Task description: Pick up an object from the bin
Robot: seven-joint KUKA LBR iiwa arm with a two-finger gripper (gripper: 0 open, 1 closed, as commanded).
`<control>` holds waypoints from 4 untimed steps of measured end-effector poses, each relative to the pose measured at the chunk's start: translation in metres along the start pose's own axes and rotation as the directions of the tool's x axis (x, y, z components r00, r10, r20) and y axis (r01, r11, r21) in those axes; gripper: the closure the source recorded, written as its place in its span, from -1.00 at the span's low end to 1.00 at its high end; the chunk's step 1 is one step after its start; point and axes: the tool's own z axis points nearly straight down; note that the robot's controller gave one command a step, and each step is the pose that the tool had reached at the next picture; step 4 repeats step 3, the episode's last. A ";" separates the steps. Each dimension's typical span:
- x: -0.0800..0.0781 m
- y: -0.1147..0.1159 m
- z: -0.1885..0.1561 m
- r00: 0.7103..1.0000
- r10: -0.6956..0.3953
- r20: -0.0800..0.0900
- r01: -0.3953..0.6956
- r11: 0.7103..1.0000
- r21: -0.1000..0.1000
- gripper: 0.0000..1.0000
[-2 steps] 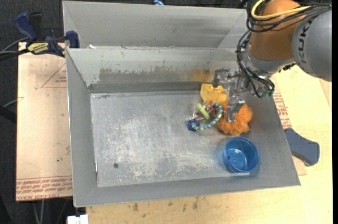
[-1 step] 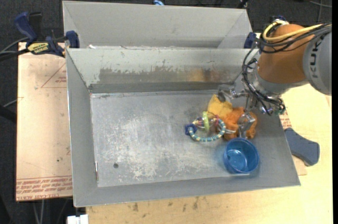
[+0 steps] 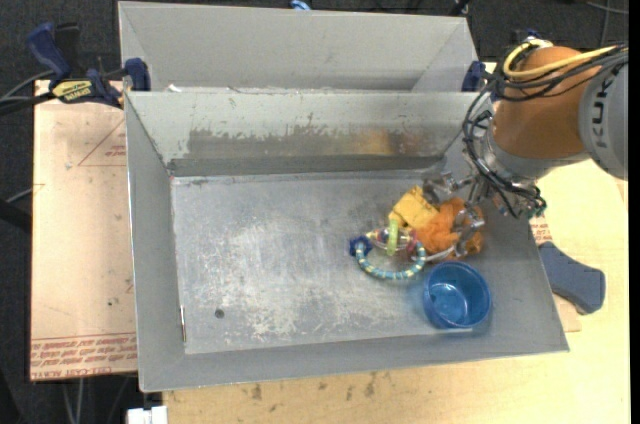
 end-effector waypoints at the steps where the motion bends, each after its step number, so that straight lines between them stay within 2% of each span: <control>1: 0.000 0.000 0.000 1.000 0.000 0.000 0.000 1.000 0.000 1.00; 2: 0.000 0.000 -0.004 1.000 0.000 -0.004 0.000 1.000 -0.002 1.00; 3: 0.001 0.000 -0.021 1.000 -0.001 -0.015 0.001 1.000 -0.005 1.00; 4: 0.001 0.000 -0.021 1.000 -0.001 -0.015 0.001 1.000 -0.005 1.00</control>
Offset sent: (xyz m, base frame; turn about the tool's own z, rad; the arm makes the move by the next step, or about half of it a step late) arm 0.0002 0.0001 0.0586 0.0002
